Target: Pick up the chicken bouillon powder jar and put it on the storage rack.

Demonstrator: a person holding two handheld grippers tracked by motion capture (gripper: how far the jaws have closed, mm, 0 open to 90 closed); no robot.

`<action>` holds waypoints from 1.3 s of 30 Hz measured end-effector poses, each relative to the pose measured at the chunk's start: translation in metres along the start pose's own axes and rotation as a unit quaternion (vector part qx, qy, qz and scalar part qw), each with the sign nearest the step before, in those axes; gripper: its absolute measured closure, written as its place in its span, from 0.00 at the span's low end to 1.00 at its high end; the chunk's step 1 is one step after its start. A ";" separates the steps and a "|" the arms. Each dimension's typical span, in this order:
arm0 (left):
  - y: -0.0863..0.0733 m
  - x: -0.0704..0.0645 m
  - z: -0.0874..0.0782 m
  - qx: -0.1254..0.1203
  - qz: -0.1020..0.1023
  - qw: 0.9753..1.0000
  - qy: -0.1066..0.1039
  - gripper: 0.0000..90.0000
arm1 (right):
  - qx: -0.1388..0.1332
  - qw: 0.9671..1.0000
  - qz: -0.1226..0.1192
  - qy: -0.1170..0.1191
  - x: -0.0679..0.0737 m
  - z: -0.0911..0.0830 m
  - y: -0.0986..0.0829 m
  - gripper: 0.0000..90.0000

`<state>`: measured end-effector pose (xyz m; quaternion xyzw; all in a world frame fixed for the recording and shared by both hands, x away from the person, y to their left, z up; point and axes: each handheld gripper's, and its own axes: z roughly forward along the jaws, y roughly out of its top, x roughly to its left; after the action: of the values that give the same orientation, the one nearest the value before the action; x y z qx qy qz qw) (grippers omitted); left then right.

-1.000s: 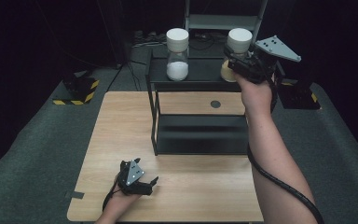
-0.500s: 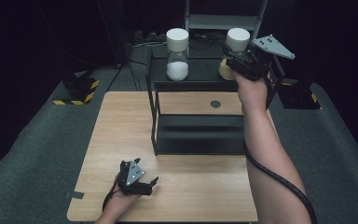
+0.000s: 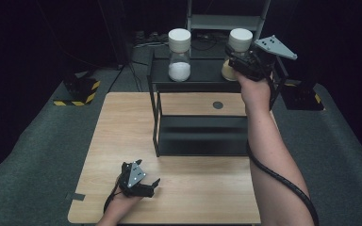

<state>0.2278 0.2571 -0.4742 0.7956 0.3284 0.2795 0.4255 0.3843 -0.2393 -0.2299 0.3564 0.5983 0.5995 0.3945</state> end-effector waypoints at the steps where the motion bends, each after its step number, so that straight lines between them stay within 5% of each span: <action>1: 0.000 0.000 0.000 0.000 0.000 1.000 0.000 0.01 | 0.001 1.000 0.000 0.000 0.000 0.000 0.000 0.38; 9: 0.000 0.001 0.000 0.000 -0.002 1.000 -0.001 0.01 | 0.002 1.000 0.007 0.005 -0.003 -0.001 0.001 0.35; 19: 0.000 0.001 0.000 0.001 -0.001 1.000 -0.002 0.01 | 0.003 1.000 0.022 0.000 0.000 -0.005 0.001 0.00; 39: 0.002 -0.001 0.001 0.005 0.009 1.000 -0.001 0.01 | 0.003 1.000 0.019 0.011 0.007 -0.037 -0.008 0.00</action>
<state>0.2283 0.2547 -0.4733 0.8008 0.3223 0.2812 0.4192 0.3483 -0.2495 -0.2396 0.3622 0.5973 0.6091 0.3756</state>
